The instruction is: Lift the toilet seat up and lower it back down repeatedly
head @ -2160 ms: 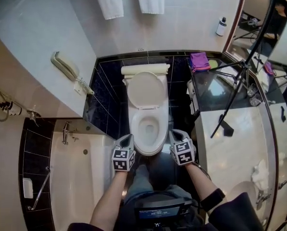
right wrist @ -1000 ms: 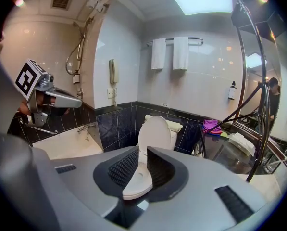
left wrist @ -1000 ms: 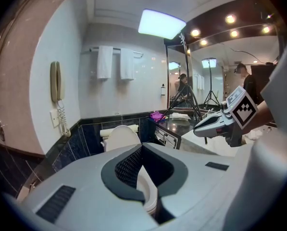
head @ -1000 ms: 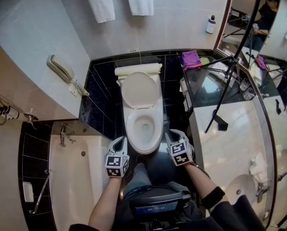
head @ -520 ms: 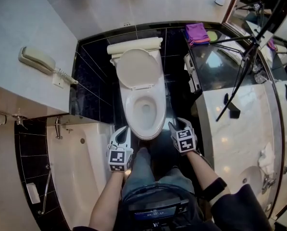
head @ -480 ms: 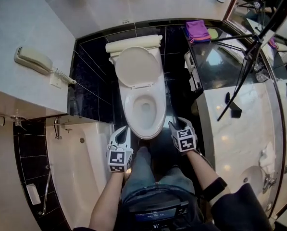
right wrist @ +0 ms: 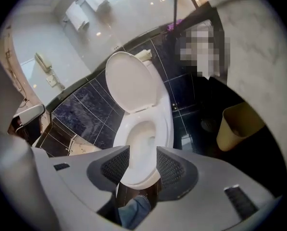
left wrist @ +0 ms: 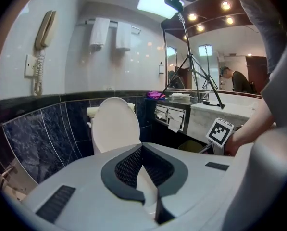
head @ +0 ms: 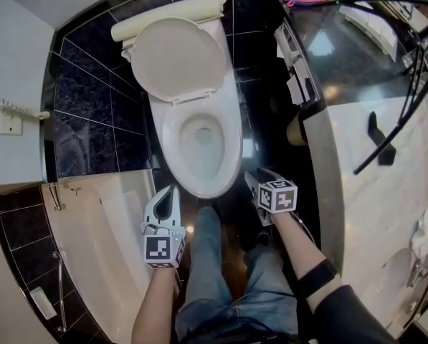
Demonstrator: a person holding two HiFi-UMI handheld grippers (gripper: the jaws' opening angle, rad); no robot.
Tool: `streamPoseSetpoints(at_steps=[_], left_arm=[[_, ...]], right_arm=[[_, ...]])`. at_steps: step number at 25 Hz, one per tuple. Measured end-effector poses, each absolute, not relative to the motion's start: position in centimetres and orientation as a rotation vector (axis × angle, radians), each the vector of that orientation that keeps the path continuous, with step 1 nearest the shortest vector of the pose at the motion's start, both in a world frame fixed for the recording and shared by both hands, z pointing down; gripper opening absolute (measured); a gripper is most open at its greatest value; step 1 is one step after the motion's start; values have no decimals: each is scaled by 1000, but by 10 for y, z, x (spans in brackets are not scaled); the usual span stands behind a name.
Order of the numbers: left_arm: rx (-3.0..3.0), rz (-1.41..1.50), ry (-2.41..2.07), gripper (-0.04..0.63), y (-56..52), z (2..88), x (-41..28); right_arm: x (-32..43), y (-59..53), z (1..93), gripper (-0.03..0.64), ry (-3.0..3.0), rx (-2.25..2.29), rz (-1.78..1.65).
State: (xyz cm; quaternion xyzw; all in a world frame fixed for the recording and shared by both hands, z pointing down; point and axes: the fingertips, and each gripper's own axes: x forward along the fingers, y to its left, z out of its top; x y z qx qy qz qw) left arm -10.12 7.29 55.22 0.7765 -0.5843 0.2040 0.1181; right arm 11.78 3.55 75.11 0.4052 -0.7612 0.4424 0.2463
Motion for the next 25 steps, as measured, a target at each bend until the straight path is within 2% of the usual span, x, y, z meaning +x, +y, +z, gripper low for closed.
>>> streamPoseSetpoints(at_steps=[6, 11, 19, 25], left_arm=[[2267, 630, -1701, -8, 78, 625, -99], [2203, 599, -1697, -8, 65, 648, -93], [2218, 633, -1707, -8, 52, 693, -113], [2183, 626, -1706, -8, 56, 709, -123]], right_arm=[[117, 41, 849, 193, -2033, 1102, 1437], [100, 33, 896, 193, -2010, 1080, 1571], [77, 22, 953, 193, -1909, 1085, 1837], [72, 19, 955, 178, -1898, 1088, 1873]])
